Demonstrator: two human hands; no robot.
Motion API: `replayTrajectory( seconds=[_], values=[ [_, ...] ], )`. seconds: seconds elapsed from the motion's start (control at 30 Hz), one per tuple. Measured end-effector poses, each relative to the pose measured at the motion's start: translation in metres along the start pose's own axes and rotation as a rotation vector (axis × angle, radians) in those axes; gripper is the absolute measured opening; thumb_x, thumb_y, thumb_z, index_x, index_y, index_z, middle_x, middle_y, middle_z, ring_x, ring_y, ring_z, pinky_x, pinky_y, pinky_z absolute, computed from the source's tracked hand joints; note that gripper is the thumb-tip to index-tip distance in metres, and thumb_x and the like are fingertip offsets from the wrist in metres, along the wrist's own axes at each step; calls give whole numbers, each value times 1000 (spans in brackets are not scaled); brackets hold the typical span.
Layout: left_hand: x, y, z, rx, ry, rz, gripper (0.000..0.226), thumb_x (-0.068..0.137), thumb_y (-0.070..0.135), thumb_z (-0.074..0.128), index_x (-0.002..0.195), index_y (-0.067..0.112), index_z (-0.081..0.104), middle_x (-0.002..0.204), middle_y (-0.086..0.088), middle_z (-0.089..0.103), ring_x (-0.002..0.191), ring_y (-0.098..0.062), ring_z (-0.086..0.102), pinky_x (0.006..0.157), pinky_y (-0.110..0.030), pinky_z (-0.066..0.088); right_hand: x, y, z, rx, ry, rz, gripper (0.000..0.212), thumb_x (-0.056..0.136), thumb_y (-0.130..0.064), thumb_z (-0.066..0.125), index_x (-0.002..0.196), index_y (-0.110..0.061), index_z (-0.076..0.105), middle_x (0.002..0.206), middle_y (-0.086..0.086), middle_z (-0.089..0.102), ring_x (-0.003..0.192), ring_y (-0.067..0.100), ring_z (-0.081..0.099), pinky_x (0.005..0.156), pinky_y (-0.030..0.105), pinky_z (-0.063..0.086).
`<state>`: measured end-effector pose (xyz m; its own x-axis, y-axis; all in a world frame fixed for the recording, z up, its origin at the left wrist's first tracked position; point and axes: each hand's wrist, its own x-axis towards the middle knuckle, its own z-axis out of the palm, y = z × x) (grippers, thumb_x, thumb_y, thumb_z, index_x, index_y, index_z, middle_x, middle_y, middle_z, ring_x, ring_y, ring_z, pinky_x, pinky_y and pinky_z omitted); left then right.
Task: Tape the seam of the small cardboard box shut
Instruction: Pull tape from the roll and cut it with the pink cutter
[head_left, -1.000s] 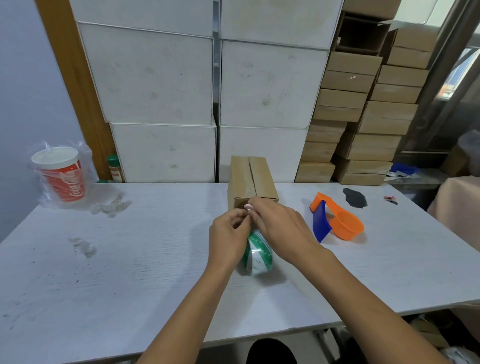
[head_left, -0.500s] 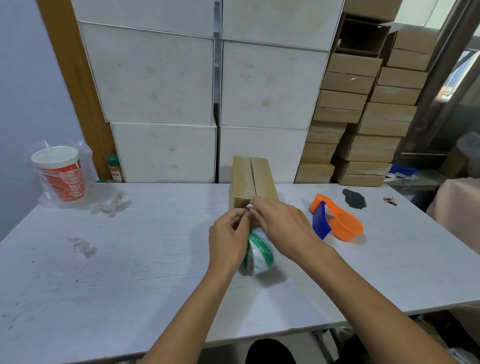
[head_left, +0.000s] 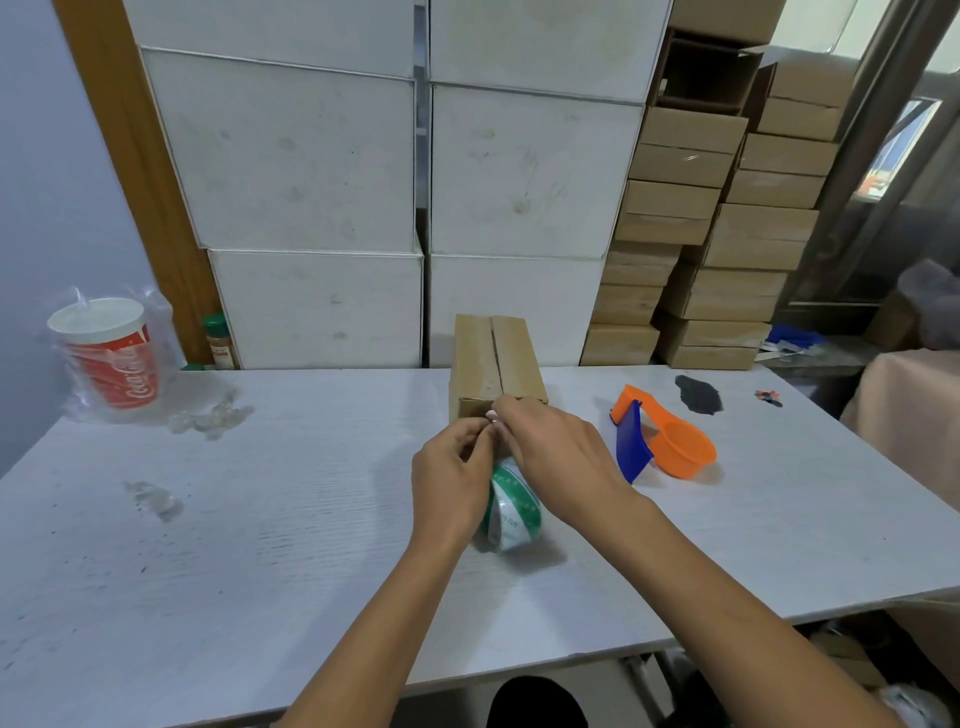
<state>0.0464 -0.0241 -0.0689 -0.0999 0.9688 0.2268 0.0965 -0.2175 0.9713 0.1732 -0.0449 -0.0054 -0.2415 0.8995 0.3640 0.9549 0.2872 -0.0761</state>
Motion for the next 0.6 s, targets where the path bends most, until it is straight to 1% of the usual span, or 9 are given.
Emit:
replayTrajectory(
  seconds=[0.17, 0.27, 0.37, 0.4, 0.53, 0.6],
  values=[
    [0, -1, -1, -17, 27, -9, 17, 102, 21, 69, 97, 23, 85, 87, 10, 84, 88, -7, 80, 85, -37, 66, -3, 4, 1, -15, -4, 5, 9, 109, -28, 51, 115, -22, 54, 108, 2, 69, 91, 23, 65, 67, 35, 51],
    [-1, -2, -1, -20, 35, -2, 18, 103, 21, 68, 97, 25, 84, 89, 11, 84, 89, -6, 80, 85, -33, 65, -6, 8, 2, -21, -6, 11, 11, 107, -25, 56, 118, -24, 54, 111, 1, 70, 93, 23, 66, 67, 34, 51],
    [-1, -2, 0, -22, 35, 8, 17, 104, 21, 68, 98, 27, 82, 91, 11, 84, 90, -5, 79, 85, -29, 65, -8, 12, 4, -36, -4, 14, 11, 107, -25, 55, 117, -23, 53, 110, 2, 69, 91, 23, 65, 64, 32, 46],
    [-1, -2, 0, -20, 34, 11, 17, 104, 22, 68, 98, 28, 82, 92, 12, 83, 91, -5, 79, 85, -28, 64, -9, 13, 4, -40, -4, 18, 10, 107, -24, 55, 117, -23, 53, 110, 2, 69, 90, 23, 65, 64, 32, 46],
    [-2, -1, 0, -19, 31, 5, 15, 104, 23, 68, 98, 31, 79, 93, 11, 83, 92, -5, 78, 83, -24, 62, -13, 17, 8, -57, 7, 35, 14, 106, -18, 58, 119, -23, 53, 108, 2, 67, 88, 22, 63, 62, 30, 40],
    [-1, -1, -1, -16, 40, -2, 14, 104, 23, 68, 97, 31, 78, 93, 11, 82, 92, -5, 77, 81, -22, 60, -14, 20, 12, -53, 6, 46, 18, 106, -18, 58, 122, -24, 53, 111, 2, 68, 90, 22, 65, 62, 30, 45]
  ],
)
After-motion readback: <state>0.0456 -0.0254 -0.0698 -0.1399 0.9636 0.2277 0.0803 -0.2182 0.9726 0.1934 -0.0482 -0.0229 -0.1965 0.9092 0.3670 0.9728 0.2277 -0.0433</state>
